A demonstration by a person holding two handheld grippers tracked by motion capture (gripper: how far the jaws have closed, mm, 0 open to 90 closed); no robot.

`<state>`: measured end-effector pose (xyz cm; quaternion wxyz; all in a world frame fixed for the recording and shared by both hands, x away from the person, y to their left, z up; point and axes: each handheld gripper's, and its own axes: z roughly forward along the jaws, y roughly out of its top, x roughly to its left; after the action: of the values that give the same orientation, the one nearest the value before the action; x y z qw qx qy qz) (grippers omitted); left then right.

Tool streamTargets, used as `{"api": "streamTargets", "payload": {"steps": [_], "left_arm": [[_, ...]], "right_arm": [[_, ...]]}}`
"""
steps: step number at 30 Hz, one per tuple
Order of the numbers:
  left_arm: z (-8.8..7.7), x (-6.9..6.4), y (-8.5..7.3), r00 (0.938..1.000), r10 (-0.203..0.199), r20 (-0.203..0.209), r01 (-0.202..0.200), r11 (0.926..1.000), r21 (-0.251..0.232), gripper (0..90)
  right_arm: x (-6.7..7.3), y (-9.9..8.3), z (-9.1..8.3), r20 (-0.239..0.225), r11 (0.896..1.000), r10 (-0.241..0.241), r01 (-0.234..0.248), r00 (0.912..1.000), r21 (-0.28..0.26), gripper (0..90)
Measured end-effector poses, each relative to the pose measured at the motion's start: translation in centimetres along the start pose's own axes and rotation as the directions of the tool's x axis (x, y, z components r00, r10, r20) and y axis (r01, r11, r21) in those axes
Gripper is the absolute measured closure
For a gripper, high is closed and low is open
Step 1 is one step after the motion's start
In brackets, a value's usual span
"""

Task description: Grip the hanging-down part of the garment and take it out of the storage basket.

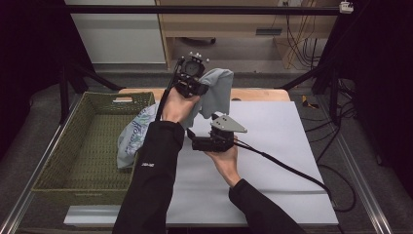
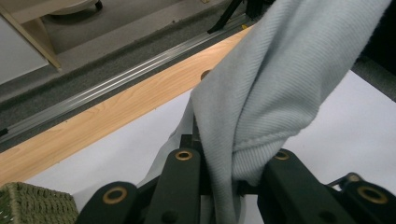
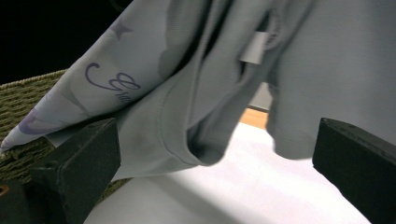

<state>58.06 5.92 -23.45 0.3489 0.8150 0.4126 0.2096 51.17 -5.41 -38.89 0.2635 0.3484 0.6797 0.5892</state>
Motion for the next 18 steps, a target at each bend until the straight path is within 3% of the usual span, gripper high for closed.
{"api": "streamTargets", "payload": {"steps": [4,7,15,18], "left_arm": [[0.2,-0.1,0.0,1.0000,0.000,-0.002,0.000,1.0000,-0.003,80.4],[0.1,-0.1,0.0,1.0000,-0.002,0.000,0.002,1.0000,-0.004,80.4],[0.2,-0.1,0.0,1.0000,0.001,0.002,-0.001,1.0000,0.000,80.4],[0.1,-0.1,0.0,1.0000,0.001,0.004,-0.001,1.0000,-0.002,80.4]], "right_arm": [[0.5,0.1,0.9,-0.015,1.000,0.012,-0.011,0.9998,0.009,1.9],[0.7,0.0,1.5,-0.024,1.000,-0.010,0.010,0.9997,0.014,2.8],[1.5,-0.3,3.2,-0.036,0.999,-0.012,0.013,0.9993,0.038,6.6],[1.9,-0.6,3.9,-0.040,0.999,-0.016,0.017,0.9991,0.032,15.3]]}}
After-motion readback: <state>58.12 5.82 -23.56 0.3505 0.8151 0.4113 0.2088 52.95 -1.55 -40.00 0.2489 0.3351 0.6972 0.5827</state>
